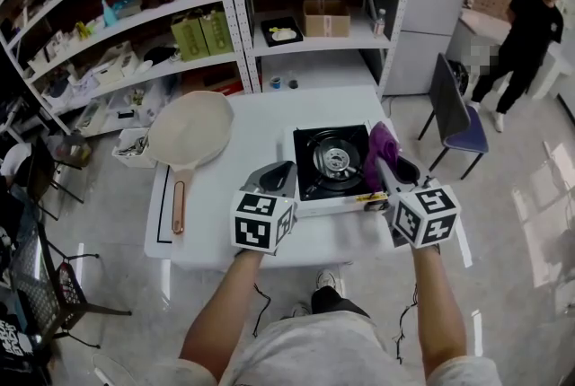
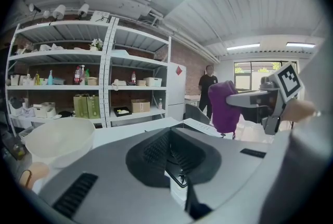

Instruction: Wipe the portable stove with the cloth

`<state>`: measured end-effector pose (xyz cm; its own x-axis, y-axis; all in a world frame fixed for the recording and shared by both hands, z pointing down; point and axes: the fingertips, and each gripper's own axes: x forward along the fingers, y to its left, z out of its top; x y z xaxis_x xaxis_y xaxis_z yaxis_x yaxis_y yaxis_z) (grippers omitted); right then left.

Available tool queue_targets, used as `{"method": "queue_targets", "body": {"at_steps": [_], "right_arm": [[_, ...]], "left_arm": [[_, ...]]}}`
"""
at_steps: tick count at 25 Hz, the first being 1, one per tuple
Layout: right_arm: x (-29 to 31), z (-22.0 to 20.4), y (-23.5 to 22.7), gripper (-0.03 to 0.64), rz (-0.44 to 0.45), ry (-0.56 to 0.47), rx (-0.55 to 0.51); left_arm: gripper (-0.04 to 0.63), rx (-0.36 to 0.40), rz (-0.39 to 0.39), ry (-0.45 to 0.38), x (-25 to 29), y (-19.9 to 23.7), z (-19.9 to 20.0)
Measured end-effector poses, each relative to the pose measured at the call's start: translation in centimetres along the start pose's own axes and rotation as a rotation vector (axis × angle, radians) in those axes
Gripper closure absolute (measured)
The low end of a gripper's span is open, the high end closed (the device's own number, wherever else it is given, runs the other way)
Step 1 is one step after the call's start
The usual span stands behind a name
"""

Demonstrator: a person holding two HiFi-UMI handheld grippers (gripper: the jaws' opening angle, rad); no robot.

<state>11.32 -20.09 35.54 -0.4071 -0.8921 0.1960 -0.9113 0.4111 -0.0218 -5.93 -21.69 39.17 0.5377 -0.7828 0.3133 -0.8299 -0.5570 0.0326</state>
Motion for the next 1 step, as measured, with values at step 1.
{"method": "queue_targets", "body": {"at_steps": [1], "right_arm": [[0.0, 0.06, 0.04, 0.557, 0.001, 0.0, 0.001]], "left_arm": [[0.591, 0.0, -0.001, 0.0, 0.01, -0.02, 0.04]]}}
